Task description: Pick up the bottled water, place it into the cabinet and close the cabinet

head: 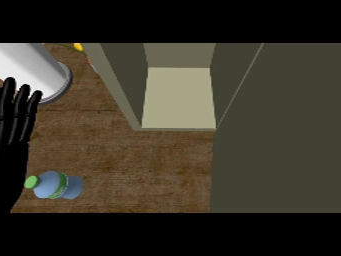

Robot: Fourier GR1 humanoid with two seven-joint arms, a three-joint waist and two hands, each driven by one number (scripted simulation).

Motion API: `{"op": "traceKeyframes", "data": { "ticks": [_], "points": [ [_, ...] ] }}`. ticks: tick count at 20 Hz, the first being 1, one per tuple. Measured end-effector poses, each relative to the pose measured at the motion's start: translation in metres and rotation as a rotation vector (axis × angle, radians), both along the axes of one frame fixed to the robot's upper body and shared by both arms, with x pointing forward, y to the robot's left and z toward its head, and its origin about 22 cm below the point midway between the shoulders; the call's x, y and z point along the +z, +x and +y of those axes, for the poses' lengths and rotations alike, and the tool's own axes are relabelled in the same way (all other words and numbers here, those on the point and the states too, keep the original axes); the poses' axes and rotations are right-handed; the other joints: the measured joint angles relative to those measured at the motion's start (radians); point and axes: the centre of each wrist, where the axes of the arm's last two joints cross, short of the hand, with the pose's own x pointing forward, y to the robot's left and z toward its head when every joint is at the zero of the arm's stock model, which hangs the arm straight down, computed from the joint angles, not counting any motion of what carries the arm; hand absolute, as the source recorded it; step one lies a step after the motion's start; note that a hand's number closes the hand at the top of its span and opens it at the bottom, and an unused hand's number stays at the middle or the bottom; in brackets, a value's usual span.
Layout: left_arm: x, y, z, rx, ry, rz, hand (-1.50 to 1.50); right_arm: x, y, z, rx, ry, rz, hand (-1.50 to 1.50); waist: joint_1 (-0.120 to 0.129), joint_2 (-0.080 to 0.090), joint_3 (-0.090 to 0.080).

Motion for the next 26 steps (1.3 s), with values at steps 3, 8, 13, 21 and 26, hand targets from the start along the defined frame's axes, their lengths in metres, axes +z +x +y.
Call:
{"op": "traceKeyframes", "data": {
  "ticks": [3,8,13,21,26],
  "points": [
    [0.003,-0.008,0.003,0.136,-0.004,-0.002,-1.50,-0.001,-0.011,-0.003,0.000,-0.018,0.016,-1.50,-0.005,-0.002,0.001],
    [0.000,-0.035,0.018,0.478,-0.105,0.041,-1.50,-0.010,-0.027,-0.003,0.048,-0.014,0.099,-1.50,0.012,-0.009,0.001],
    [0.002,-0.071,0.004,0.637,-0.262,0.098,-1.50,-0.007,-0.055,-0.001,0.142,0.028,0.161,-1.50,0.003,-0.011,0.001],
    [-0.006,-0.105,-0.036,0.681,-0.375,0.205,-1.50,0.003,-0.096,-0.007,0.184,0.038,0.195,-1.50,-0.010,-0.007,0.002],
    [-0.012,-0.116,-0.057,0.689,-0.406,0.236,-1.50,0.000,-0.105,-0.009,0.185,0.032,0.218,-1.50,-0.014,-0.006,0.002]
  ]
}}
